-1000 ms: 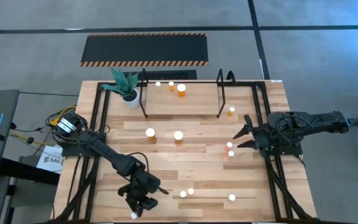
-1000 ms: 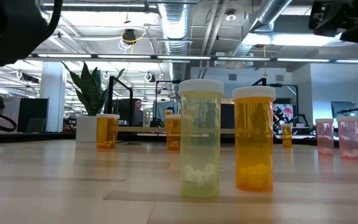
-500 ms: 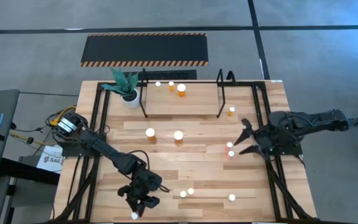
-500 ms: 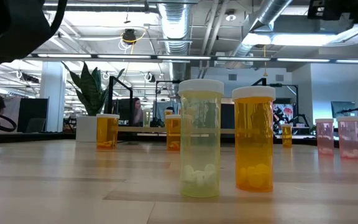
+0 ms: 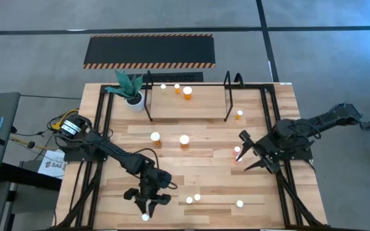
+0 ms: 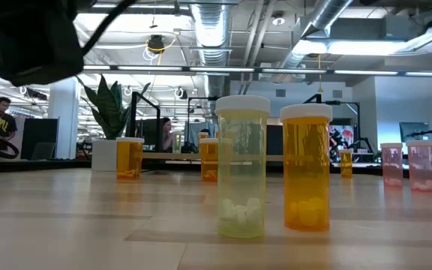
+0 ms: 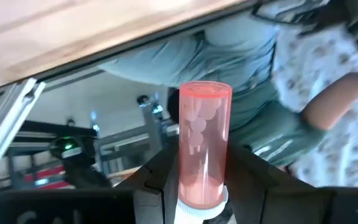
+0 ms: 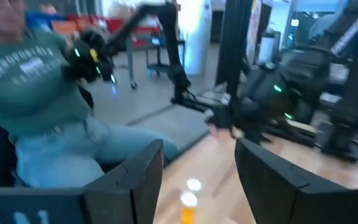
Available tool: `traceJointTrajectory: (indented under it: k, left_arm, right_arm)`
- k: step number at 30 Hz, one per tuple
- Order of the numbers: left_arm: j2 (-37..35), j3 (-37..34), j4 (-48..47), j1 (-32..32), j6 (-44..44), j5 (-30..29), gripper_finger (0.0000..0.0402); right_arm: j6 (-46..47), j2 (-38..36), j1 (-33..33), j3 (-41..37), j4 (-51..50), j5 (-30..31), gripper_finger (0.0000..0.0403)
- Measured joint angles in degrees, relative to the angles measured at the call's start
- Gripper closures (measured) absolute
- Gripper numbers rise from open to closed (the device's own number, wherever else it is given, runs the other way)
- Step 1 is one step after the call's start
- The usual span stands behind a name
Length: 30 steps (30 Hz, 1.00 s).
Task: Pick and place medicine bottles onto shelf by color
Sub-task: Put the bottom left pink pill bottle on the shelf
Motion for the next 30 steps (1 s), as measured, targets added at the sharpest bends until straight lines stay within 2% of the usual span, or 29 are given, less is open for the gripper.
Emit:
traceJointTrajectory:
  k: [3,9,12,14,22,27,30]
  left_arm:
    - [0.0,0.0,0.0,2.0,-1.8,-0.6,0.0307]
    - [0.0,0.0,4.0,6.8,-3.8,1.1,0.0307]
    - [0.0,0.0,9.4,9.2,-6.1,3.4,0.0307]
    - [0.0,0.0,14.5,10.7,-10.2,5.5,0.0307]
    - [0.0,0.0,38.2,16.5,-34.1,13.9,0.0307]
    - [0.0,0.0,50.9,20.1,-50.6,13.8,0.0307]
    - [0.0,0.0,52.5,22.2,-52.9,12.4,0.0307]
  right_arm:
    - [5.0,3.5,1.4,0.0,7.8,0.0,0.018]
    - [5.7,9.8,3.3,0.0,20.6,0.2,0.018]
    - [7.1,12.1,3.3,0.0,23.6,5.2,0.018]
    - [8.8,13.9,3.2,0.0,25.1,7.5,0.018]
    - [12.8,21.4,2.9,0.1,37.0,7.7,0.018]
    - [13.8,25.7,2.9,2.0,39.0,7.7,0.018]
    - [13.2,28.5,2.9,3.5,38.9,7.6,0.018]
